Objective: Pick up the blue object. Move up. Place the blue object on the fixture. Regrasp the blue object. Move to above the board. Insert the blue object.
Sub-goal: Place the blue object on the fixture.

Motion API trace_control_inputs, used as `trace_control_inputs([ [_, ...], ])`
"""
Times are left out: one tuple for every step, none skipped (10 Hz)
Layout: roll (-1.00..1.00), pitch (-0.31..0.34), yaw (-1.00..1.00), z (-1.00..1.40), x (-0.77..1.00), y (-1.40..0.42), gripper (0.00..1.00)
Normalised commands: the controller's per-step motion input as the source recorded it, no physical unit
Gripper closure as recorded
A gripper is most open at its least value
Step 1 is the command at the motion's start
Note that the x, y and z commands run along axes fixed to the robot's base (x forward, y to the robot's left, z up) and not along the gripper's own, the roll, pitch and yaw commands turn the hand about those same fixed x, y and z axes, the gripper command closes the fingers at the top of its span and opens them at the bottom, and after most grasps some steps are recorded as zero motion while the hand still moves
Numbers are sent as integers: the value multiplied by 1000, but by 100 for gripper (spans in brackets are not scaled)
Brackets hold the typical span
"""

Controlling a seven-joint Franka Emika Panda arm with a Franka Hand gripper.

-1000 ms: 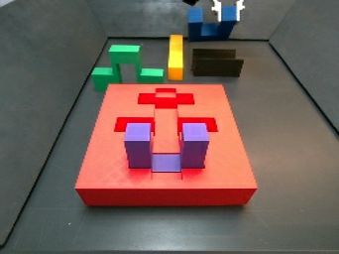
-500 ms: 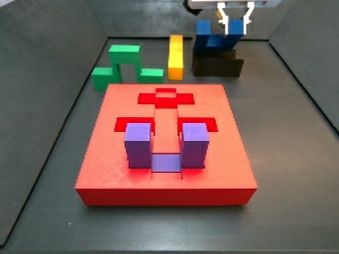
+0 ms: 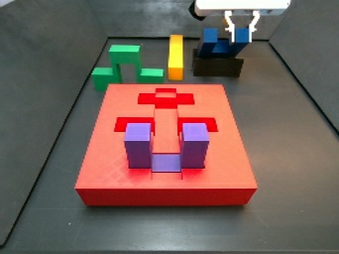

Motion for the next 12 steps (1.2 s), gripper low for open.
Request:
trace_control_inputs([
  [0, 20, 0, -194, 426, 66, 100],
  [80, 43, 0, -209, 300, 114, 100],
  [140, 71, 0, -169, 54, 126, 100],
  [60, 9, 0, -106, 0, 103, 100],
  [26, 17, 0, -94, 0, 117, 100],
  [6, 9, 0, -100, 0, 131, 100],
  [0, 0, 0, -11, -31, 23, 100],
  [0, 0, 0, -26, 0, 0, 100],
  [0, 0, 0, -89, 0, 0, 100],
  [94, -37, 0, -174, -74, 0, 100],
  [217, -54, 0, -211, -86, 0, 100],
  [183, 0, 0, -146, 0, 0, 100],
])
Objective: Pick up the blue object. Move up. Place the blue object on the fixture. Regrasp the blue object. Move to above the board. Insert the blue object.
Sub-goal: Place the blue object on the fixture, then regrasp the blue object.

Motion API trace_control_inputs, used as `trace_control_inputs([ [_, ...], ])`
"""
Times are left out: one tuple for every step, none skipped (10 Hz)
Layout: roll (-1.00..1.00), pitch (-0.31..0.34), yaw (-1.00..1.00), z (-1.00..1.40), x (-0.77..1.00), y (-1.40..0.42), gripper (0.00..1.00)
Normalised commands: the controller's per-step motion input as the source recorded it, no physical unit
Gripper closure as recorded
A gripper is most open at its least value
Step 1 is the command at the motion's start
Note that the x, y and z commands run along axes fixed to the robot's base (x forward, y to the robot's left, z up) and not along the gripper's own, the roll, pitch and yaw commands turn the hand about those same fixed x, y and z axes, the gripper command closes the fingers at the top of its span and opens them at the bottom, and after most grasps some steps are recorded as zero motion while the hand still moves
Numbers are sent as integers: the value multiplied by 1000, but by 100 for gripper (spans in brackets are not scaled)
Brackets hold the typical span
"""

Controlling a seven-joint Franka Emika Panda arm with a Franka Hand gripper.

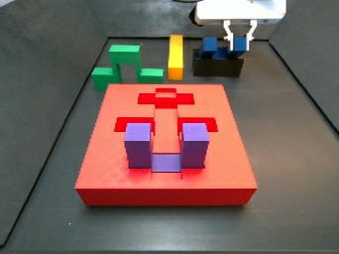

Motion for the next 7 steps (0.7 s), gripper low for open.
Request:
trace_control_inputs([
  [146, 0, 0, -123, 0, 0, 100],
  [106, 0, 0, -129, 0, 0, 100],
  [154, 9, 0, -26, 0, 0, 100],
  [0, 0, 0, -20, -14, -14, 100],
  [0, 0, 0, 0, 0, 0, 100],
  [0, 0, 0, 0, 0, 0, 0],
  [66, 131, 0, 29, 351, 3, 0],
])
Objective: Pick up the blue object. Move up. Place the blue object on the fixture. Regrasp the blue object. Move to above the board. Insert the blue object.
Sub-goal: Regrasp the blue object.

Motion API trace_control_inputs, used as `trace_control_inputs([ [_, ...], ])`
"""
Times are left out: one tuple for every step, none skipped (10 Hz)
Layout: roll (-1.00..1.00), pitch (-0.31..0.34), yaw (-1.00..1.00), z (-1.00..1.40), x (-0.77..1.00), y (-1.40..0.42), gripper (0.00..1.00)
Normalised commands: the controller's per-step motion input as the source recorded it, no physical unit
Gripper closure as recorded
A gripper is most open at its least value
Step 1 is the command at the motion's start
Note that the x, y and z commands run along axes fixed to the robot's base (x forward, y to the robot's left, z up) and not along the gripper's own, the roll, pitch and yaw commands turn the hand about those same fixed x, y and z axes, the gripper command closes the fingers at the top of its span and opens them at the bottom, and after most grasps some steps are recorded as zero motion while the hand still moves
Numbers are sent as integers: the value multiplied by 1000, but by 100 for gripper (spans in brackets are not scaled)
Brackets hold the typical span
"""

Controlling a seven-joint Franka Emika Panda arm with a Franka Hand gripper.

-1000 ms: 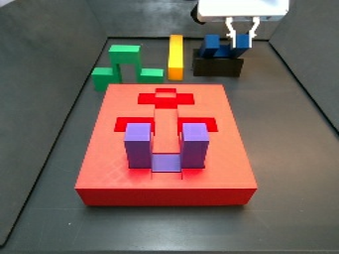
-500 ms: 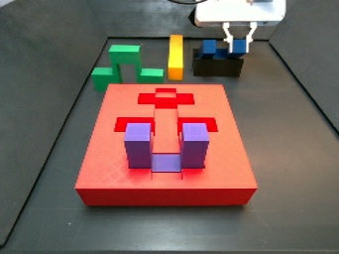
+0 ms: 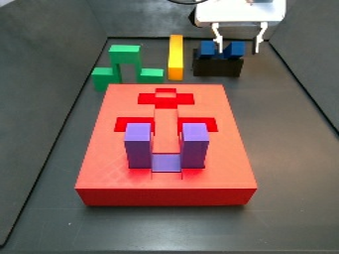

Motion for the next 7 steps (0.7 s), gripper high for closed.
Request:
trace_control_inputs([
  [89, 174, 0, 94, 383, 40, 0],
  [109, 200, 0, 160, 409, 60, 0],
  [329, 274, 0, 194, 414, 60, 0],
  [520, 294, 0, 177, 309, 37, 0],
  [509, 271, 0, 166, 160, 51, 0],
  [489, 183, 0, 149, 57, 0, 0],
  [554, 40, 0, 231, 0, -46, 0],
])
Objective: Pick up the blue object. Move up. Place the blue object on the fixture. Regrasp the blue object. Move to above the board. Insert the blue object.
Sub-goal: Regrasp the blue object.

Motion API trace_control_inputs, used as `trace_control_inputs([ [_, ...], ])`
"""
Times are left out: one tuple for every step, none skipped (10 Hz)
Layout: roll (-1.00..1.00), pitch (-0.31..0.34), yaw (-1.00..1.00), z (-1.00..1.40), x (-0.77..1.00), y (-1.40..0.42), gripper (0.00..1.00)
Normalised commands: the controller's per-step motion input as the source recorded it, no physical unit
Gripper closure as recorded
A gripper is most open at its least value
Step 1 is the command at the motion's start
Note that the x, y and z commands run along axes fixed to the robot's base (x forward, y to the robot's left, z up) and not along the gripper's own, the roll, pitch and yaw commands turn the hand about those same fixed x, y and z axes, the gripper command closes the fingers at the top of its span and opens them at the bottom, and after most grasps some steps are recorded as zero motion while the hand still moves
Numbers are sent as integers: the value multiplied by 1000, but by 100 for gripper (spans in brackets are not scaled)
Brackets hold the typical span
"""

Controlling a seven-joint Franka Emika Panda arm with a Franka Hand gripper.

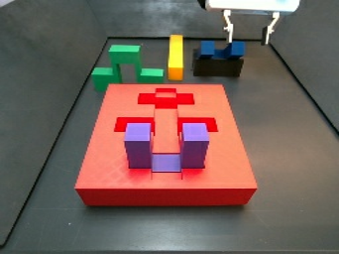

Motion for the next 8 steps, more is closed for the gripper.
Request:
trace_control_inputs([
  [486, -11, 0, 237, -94, -49, 0],
  [491, -57, 0, 260, -123, -34, 0],
  [563, -23, 0, 280, -111, -3, 0],
  [697, 0, -9, 246, -6, -6, 0],
  [726, 0, -46, 217, 0, -34, 0],
  [783, -66, -83, 311, 120, -49, 0],
  [966, -131, -123, 303, 0, -134, 0],
  [1000, -209, -109, 194, 0, -183, 0],
])
